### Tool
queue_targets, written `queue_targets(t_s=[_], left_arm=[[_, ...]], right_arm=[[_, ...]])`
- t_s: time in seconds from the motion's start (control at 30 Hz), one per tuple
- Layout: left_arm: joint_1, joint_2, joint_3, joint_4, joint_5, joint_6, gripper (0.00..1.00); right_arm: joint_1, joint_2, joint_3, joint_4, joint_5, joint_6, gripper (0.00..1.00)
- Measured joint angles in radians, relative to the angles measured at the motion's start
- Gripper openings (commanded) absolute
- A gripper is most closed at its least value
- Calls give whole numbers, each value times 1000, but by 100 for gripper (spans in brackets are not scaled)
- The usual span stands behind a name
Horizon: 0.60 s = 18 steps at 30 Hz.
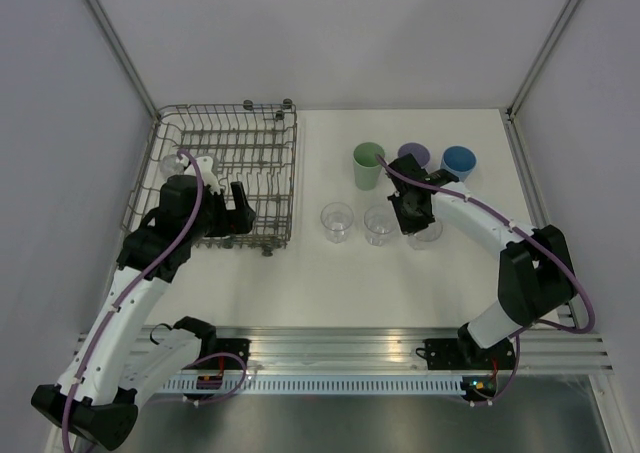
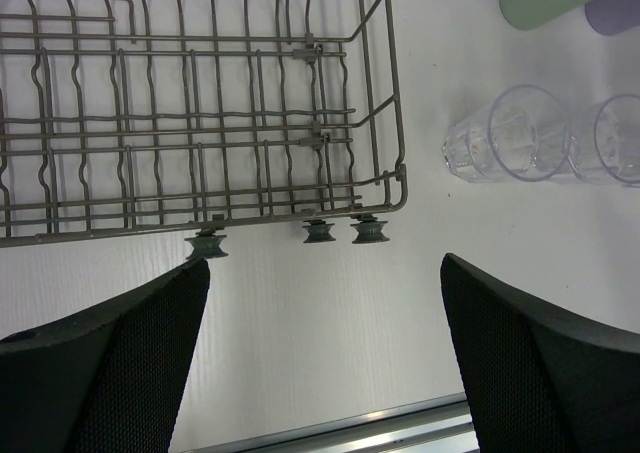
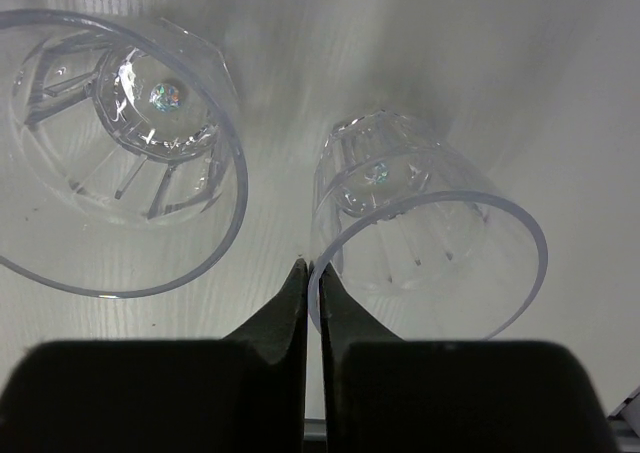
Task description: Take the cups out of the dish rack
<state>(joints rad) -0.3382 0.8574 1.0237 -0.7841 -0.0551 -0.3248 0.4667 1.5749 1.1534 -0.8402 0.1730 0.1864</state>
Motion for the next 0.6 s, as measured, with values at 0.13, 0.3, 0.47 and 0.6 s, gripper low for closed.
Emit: queue_targets(t_s=[0.13,0.3,0.47,0.6], left_arm=[[0,0,0,0,0,1,100],[0,0,0,0,0,1,100],[0,0,0,0,0,1,100],[0,0,0,0,0,1,100]], right_arm=[[0,0,-3,17,-2,-5,7],[-2,2,-3,29,-3,-11,6],[-6,5,-3,37,-11,-17,12],[-6,8,-3,40,-15,-23,20]])
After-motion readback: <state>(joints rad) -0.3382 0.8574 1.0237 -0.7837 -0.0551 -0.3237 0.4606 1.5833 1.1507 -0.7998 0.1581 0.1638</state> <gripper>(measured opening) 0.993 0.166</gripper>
